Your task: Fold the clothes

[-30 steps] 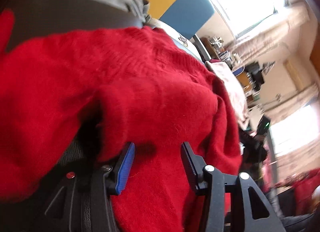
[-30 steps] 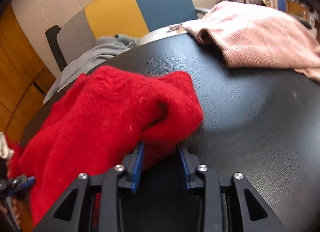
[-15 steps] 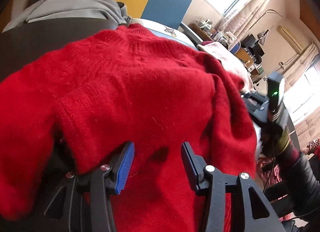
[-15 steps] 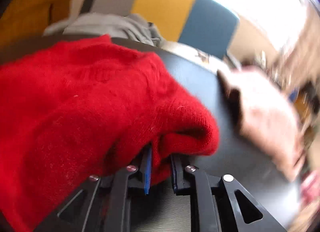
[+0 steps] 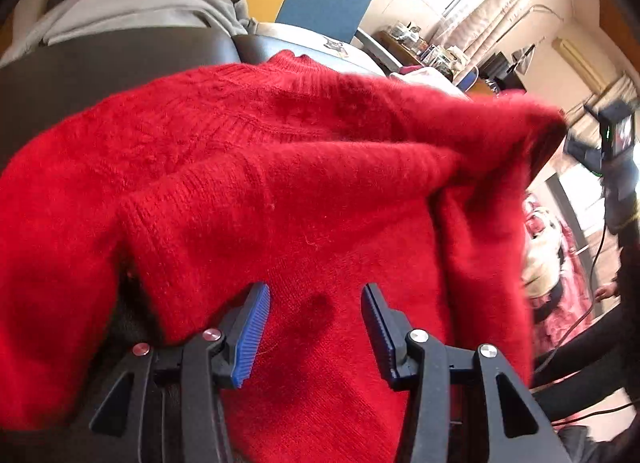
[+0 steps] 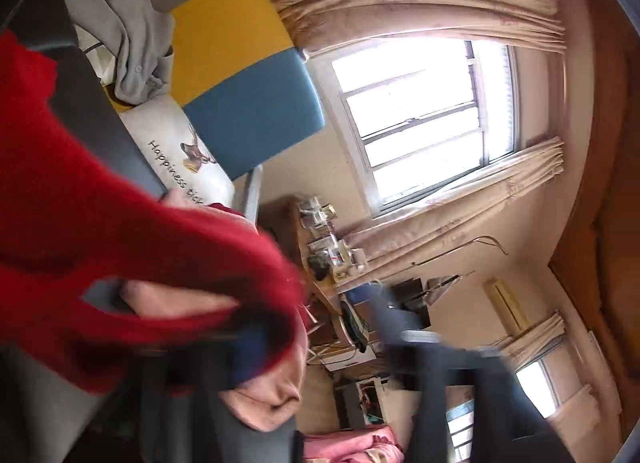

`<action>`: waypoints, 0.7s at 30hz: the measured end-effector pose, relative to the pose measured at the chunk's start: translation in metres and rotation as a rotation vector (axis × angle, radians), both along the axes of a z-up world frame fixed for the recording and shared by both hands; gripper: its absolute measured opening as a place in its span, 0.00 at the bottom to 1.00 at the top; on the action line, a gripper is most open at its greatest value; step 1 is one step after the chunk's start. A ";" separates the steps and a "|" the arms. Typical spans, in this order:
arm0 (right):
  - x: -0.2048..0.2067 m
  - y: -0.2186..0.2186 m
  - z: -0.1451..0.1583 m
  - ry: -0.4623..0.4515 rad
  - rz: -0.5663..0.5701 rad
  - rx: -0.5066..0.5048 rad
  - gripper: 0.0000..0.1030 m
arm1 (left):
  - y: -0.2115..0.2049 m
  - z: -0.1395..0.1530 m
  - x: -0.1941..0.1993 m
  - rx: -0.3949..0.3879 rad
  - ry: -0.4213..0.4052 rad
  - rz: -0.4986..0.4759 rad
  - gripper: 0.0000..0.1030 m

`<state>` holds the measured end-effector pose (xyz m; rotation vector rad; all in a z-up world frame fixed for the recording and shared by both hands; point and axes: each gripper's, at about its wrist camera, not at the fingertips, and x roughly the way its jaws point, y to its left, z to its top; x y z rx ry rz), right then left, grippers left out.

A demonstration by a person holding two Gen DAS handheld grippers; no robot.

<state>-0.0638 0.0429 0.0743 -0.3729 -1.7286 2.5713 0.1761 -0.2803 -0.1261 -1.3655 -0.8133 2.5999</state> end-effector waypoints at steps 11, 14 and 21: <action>0.035 -0.012 -0.001 -0.522 0.186 -0.420 0.94 | -0.077 0.066 -0.009 -0.114 0.108 0.202 0.57; 0.030 -0.051 -0.004 -0.680 0.309 -0.568 0.93 | -0.074 0.071 -0.042 -0.257 0.083 0.158 0.57; -0.055 -0.101 -0.080 -1.091 0.188 -0.727 0.72 | -0.073 0.056 -0.112 -0.340 0.032 -0.005 0.57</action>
